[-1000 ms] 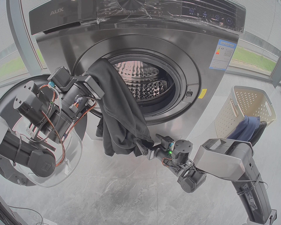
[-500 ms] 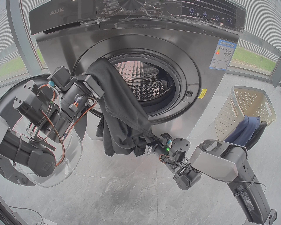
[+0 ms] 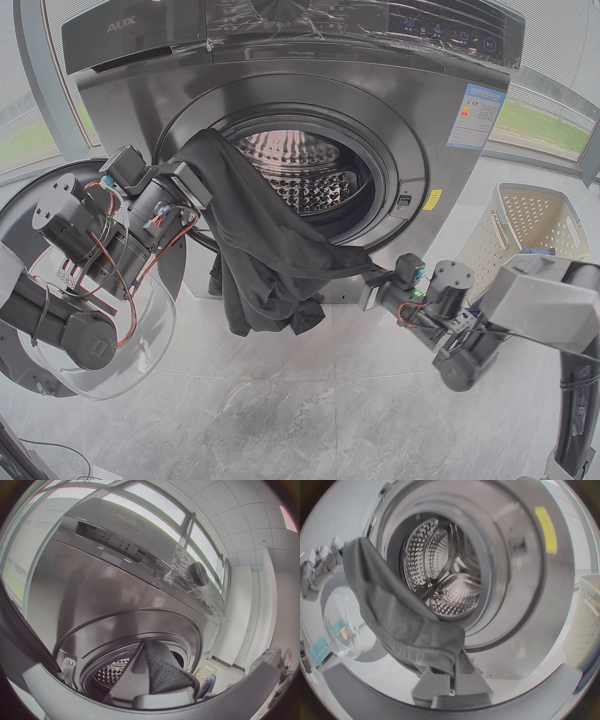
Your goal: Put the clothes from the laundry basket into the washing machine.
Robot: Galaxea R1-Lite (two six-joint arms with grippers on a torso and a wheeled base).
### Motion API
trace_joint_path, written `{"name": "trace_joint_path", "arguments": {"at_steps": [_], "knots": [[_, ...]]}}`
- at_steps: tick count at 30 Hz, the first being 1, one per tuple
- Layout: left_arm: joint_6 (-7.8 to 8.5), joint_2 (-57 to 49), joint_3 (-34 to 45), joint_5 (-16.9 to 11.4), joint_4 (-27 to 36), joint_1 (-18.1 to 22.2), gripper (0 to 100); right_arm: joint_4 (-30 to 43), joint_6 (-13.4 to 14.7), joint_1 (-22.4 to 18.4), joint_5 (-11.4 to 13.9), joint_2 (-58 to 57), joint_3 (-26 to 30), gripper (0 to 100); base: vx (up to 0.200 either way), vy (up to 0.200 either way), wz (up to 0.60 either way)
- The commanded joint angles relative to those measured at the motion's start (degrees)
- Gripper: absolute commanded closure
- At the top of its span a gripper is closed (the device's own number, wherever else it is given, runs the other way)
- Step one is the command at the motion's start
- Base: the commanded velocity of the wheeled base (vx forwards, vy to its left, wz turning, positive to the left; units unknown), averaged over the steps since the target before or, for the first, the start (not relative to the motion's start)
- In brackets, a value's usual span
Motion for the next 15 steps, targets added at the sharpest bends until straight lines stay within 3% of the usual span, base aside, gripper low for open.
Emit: {"name": "trace_joint_path", "arguments": {"at_steps": [1,6,15], "knots": [[-0.76,1.4,-0.6,0.2,-0.2,1.8,100,0.0,-0.8,-4.5,2.2,-20.1,11.0,100,0.0,0.0,0.0],[-0.85,0.7,-0.1,1.7,-0.8,2.1,100,0.0,1.1,-7.9,1.0,-27.1,10.9,100,0.0,0.0,0.0],[-0.76,0.4,0.7,2.4,-1.0,1.9,100,0.0,1.8,-8.3,-0.7,-29.1,4.6,100,0.0,0.0,0.0]]}}
